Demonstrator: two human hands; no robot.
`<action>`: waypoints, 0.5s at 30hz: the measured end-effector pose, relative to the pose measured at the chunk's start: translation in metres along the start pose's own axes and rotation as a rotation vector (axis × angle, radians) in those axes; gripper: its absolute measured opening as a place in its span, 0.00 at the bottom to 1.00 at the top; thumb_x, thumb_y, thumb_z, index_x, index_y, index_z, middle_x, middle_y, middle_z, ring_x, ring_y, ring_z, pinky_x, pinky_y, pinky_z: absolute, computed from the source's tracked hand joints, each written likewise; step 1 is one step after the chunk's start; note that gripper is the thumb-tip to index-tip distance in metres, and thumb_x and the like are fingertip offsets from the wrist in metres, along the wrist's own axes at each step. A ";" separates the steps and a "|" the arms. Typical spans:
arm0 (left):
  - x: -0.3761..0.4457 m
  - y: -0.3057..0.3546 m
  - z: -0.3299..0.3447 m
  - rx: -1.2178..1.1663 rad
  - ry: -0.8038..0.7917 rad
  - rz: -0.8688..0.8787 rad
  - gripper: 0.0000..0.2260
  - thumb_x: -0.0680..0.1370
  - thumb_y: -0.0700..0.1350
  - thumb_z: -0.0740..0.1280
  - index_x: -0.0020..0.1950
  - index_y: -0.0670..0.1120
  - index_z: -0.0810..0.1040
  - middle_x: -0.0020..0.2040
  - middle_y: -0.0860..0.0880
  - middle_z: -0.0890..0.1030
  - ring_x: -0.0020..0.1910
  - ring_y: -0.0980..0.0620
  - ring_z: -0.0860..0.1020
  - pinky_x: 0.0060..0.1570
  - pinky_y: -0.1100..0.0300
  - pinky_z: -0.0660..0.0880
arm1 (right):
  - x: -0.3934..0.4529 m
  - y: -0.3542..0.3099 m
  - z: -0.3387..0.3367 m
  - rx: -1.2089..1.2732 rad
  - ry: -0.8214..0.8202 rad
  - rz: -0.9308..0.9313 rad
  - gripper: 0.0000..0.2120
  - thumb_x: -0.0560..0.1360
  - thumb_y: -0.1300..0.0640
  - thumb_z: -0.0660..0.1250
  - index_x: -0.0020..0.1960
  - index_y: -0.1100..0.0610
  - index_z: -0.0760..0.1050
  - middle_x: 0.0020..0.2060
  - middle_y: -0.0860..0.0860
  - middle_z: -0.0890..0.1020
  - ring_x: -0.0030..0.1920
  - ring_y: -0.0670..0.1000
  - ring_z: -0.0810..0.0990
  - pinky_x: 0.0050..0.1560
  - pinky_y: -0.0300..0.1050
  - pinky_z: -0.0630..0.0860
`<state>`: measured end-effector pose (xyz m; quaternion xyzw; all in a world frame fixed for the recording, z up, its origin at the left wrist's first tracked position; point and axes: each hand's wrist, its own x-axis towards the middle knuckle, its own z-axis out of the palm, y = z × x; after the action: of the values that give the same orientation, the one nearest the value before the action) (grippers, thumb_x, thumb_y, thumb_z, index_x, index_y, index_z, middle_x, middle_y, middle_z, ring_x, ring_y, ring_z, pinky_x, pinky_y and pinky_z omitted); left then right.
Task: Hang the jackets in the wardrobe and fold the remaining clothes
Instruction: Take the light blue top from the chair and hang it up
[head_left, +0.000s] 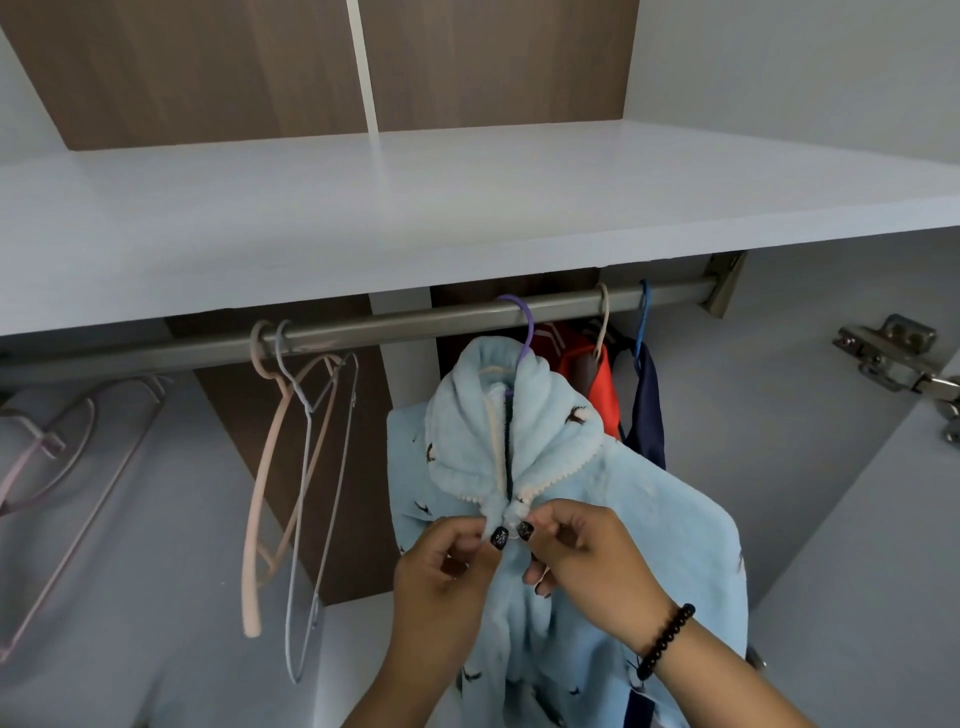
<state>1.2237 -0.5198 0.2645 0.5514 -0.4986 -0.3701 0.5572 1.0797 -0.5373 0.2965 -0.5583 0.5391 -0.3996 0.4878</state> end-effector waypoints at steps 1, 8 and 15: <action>0.001 0.000 -0.002 -0.015 -0.018 -0.017 0.13 0.72 0.30 0.71 0.43 0.48 0.83 0.31 0.54 0.79 0.29 0.63 0.74 0.32 0.72 0.70 | 0.000 0.001 0.000 0.004 0.001 0.003 0.11 0.77 0.67 0.63 0.40 0.56 0.78 0.28 0.50 0.79 0.28 0.47 0.80 0.30 0.38 0.75; 0.007 0.005 -0.007 -0.138 -0.145 -0.079 0.10 0.74 0.27 0.67 0.46 0.41 0.81 0.33 0.47 0.81 0.34 0.51 0.81 0.39 0.59 0.79 | 0.002 0.000 -0.004 -0.274 0.046 -0.191 0.15 0.77 0.67 0.62 0.34 0.54 0.73 0.32 0.50 0.77 0.32 0.50 0.82 0.31 0.37 0.73; 0.009 0.010 -0.008 -0.284 -0.212 -0.194 0.10 0.77 0.30 0.65 0.49 0.41 0.83 0.42 0.40 0.85 0.41 0.44 0.85 0.35 0.62 0.79 | 0.005 -0.013 -0.015 -0.591 -0.027 -0.398 0.17 0.76 0.66 0.58 0.31 0.54 0.63 0.33 0.49 0.71 0.35 0.48 0.73 0.38 0.44 0.73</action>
<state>1.2324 -0.5253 0.2762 0.4707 -0.4415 -0.5446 0.5357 1.0687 -0.5443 0.3119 -0.7746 0.5056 -0.3060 0.2252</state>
